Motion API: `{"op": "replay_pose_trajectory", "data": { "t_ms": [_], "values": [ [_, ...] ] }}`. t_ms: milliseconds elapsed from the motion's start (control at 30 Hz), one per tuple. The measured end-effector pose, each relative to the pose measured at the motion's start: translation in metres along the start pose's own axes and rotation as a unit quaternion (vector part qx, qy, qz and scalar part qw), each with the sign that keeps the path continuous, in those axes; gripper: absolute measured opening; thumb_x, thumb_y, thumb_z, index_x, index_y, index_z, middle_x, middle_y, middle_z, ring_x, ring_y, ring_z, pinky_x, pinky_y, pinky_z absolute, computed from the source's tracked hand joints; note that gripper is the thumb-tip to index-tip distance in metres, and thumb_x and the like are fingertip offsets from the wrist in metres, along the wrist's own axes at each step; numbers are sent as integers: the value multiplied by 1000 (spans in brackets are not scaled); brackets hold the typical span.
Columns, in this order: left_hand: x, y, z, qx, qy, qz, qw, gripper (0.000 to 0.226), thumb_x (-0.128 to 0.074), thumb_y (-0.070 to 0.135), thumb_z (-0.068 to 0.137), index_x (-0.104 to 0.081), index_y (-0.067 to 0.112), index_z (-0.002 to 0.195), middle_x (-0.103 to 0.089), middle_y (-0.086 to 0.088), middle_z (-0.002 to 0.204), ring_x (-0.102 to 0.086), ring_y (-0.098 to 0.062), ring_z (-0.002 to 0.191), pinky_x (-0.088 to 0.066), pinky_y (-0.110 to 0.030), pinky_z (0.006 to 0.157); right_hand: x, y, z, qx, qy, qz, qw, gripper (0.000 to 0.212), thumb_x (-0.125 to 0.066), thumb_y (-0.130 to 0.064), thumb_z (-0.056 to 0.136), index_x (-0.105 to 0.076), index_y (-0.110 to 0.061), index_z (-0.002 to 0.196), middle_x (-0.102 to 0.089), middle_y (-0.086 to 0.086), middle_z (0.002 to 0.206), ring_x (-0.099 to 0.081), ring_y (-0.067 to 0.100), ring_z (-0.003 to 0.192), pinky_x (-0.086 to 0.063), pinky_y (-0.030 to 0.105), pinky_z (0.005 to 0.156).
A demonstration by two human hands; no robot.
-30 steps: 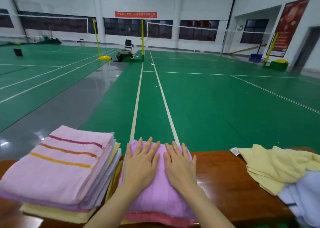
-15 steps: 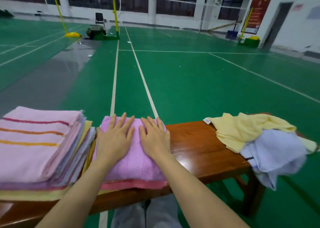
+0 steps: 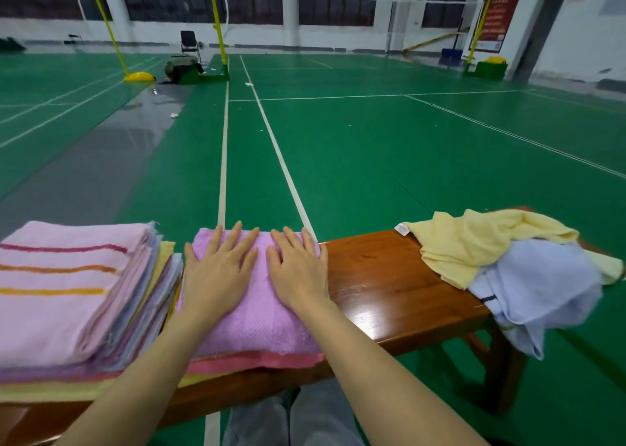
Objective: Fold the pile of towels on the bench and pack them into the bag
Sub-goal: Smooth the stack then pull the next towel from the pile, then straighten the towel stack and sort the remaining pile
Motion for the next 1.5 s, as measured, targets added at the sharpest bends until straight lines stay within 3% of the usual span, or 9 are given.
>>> {"op": "replay_pose_trajectory", "data": {
  "t_ms": [267, 500, 600, 767, 900, 1000, 1133, 1267, 1500],
  "values": [
    [8, 90, 22, -112, 102, -22, 988, 46, -26, 40, 96, -48, 29, 136, -40, 6, 147, -7, -27, 146, 6, -53, 113, 27, 83, -8, -121, 29, 83, 989, 51, -19, -43, 101, -25, -25, 148, -9, -2, 158, 2, 18, 146, 1, 47, 115],
    [-64, 245, 46, -166, -101, -192, 962, 42, -41, 16, 96, -46, 27, 137, -46, -5, 142, -37, -27, 133, -28, -37, 109, 76, 220, -55, -278, 140, -46, 949, 54, -23, -39, 101, -15, -18, 149, 4, 5, 158, 7, 24, 145, 0, 44, 116],
    [-104, 283, 38, -172, -182, -214, 944, 50, -39, 13, 96, -36, 27, 143, -47, -6, 141, -49, -26, 122, -43, -35, 96, 83, 251, -65, -306, 163, -59, 936, 55, -24, -35, 101, -9, -14, 150, 6, 6, 158, 8, 23, 145, 2, 45, 116],
    [-142, 307, 29, -241, -209, -154, 935, 65, -37, 6, 94, -12, 26, 150, -15, 4, 157, -23, -21, 140, -17, -45, 114, 87, 284, -65, -350, 184, -38, 918, 56, -23, -26, 101, 0, -10, 149, 9, 6, 158, 9, 23, 145, 4, 42, 116],
    [-148, 314, 32, -273, -173, -77, 943, 65, -38, 17, 97, -2, 29, 150, -21, 0, 154, -22, -29, 136, -17, -52, 111, 93, 291, -63, -304, 246, -92, 916, 58, -30, -27, 100, -7, -8, 149, 2, 9, 158, 2, 24, 145, 3, 40, 117],
    [-143, 321, 37, -291, -113, -21, 950, 51, -35, 27, 99, -19, 23, 148, -36, -5, 143, -32, -31, 127, -26, -47, 106, 113, 297, -56, -265, 315, -117, 904, 55, -42, -23, 96, -24, -8, 146, -5, 12, 157, -4, 28, 145, 0, 44, 115],
    [-132, 323, 43, -292, -94, -5, 952, 32, -42, 27, 97, -47, 16, 126, -48, -6, 129, -39, -27, 120, -32, -39, 97, 132, 321, -49, -389, 237, -134, 880, 73, -41, -43, 94, -3, -14, 149, 7, 17, 156, 5, 35, 144, -6, 58, 113],
    [-120, 308, 45, -274, -142, -2, 951, 23, -44, 17, 94, -53, 12, 115, -55, -10, 120, -42, -27, 115, -35, -36, 89, 129, 322, -53, -415, 204, -131, 877, 76, -57, -46, 86, -19, -16, 145, -30, 20, 141, -28, 37, 127, -29, 55, 97],
    [-91, 273, 43, -176, -315, 49, 931, 19, -56, 16, 87, -53, 9, 104, -57, -6, 103, -54, -25, 102, -41, -33, 82, 100, 291, -63, -384, 172, -92, 902, 37, -49, -34, 88, -50, -24, 123, -52, 8, 131, -42, 32, 121, -29, 54, 98]
  ]
}}
Point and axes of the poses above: each hand's wrist, its own z-axis towards the middle knuckle, its own x-axis out of the back of the hand, y = z × x, the point moved 3 cm from there along z, towards the middle knuckle
